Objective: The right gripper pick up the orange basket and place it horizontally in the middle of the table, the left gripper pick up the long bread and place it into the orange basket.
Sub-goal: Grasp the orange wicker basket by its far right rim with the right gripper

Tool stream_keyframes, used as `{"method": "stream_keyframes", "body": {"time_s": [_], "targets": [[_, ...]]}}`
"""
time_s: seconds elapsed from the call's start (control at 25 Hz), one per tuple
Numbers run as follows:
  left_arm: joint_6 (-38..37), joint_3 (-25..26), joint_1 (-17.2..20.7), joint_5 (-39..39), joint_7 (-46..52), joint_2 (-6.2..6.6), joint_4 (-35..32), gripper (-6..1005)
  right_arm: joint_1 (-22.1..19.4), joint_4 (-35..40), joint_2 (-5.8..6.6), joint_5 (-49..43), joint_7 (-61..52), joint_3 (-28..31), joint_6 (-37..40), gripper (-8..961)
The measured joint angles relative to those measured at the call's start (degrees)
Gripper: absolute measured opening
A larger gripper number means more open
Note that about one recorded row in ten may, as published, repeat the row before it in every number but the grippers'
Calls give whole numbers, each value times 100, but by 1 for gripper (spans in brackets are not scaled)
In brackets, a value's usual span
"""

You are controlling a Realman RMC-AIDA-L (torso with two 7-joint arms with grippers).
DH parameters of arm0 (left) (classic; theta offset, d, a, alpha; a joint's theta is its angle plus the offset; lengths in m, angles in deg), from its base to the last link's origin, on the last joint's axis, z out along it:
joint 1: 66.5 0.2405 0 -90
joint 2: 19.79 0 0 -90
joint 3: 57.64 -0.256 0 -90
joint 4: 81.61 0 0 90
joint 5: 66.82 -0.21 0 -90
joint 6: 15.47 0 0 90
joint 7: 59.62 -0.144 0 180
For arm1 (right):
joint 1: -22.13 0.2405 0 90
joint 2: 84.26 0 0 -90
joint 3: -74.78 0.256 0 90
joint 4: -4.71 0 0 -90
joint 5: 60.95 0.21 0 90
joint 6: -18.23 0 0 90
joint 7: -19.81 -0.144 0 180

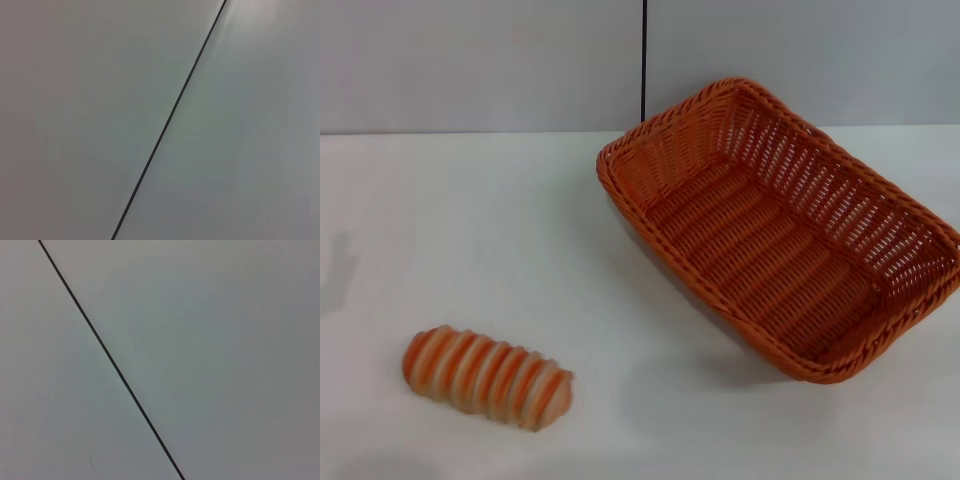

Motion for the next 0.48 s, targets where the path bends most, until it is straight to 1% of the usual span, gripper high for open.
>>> {"method": "stream_keyframes", "body": {"time_s": [0.12,0.28,0.32,0.4,0.48], "targets": [[30,0,-2,7,0,0,-1,832,-1,1,1,1,-7,1,-29,573],[67,0,-3,36,0,0,11,832,-18,100,40,-23,-271,-111,-107,571],[77,0,-3,37,0,0,16,832,-29,186,51,-28,-377,-204,-119,571],[87,0,-3,37,0,0,20,832,-71,584,67,-34,-759,-586,-155,568],[93,1,-3,39,0,0,26,832,-131,1132,115,-83,-1220,-1085,-250,565]]}}
